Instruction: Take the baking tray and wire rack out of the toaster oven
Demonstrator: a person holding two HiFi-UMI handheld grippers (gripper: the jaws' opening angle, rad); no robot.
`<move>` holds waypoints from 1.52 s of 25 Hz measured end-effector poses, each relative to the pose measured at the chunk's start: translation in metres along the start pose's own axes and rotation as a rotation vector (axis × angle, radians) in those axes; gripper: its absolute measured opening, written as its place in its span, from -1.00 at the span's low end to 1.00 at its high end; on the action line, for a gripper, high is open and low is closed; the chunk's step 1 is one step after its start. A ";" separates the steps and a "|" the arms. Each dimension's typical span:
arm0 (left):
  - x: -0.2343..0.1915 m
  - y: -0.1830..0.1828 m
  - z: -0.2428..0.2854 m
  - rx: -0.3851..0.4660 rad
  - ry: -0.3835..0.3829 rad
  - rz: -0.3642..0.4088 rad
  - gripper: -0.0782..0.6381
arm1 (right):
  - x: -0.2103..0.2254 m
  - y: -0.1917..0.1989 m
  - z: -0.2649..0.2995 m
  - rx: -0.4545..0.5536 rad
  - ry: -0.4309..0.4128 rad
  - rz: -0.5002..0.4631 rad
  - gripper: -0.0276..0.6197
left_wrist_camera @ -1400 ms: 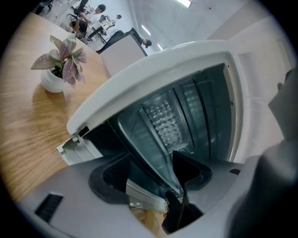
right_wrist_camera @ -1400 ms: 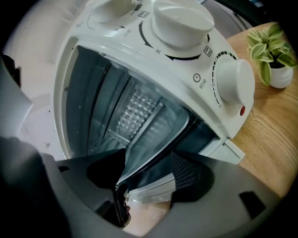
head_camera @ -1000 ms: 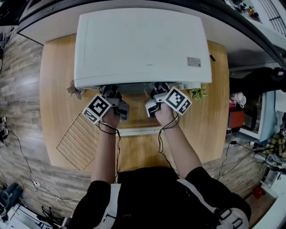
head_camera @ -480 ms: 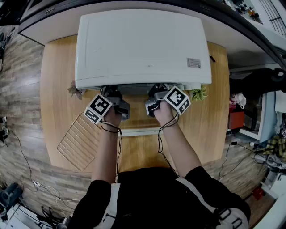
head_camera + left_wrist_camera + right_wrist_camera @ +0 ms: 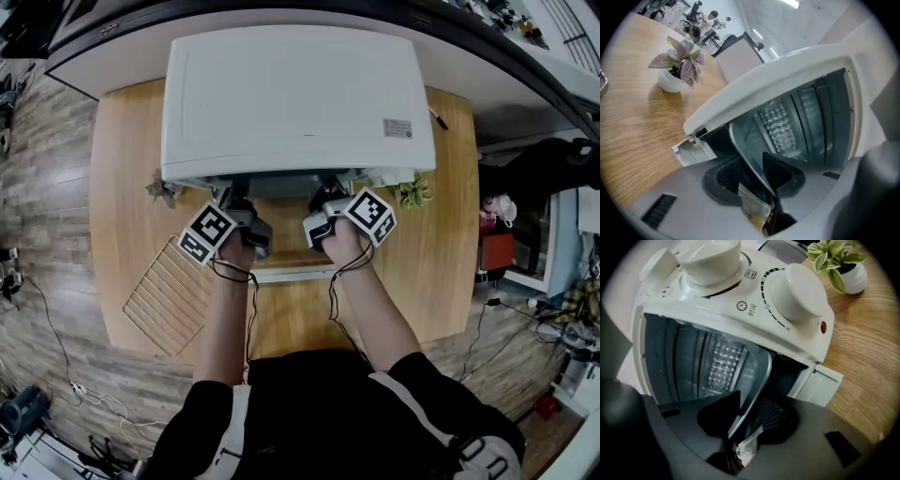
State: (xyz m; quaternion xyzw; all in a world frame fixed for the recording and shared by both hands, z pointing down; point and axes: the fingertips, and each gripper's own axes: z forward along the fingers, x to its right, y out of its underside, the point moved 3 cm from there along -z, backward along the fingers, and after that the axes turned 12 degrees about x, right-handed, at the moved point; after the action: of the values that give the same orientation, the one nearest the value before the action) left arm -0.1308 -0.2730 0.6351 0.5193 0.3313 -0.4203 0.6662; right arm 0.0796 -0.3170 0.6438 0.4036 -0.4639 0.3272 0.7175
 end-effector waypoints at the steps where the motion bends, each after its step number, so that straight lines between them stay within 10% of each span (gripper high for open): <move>1: 0.000 0.000 -0.002 -0.001 -0.003 -0.002 -0.38 | 0.001 0.001 -0.002 -0.001 0.002 0.003 -0.54; 38: -0.009 0.026 -0.088 -0.022 -0.098 0.067 -0.39 | 0.015 0.025 -0.082 -0.108 0.041 0.018 -0.56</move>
State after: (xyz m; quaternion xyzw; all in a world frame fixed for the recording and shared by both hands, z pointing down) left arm -0.1117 -0.1825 0.6324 0.5014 0.2852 -0.4189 0.7012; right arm 0.0971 -0.2322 0.6445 0.3532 -0.4696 0.3165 0.7447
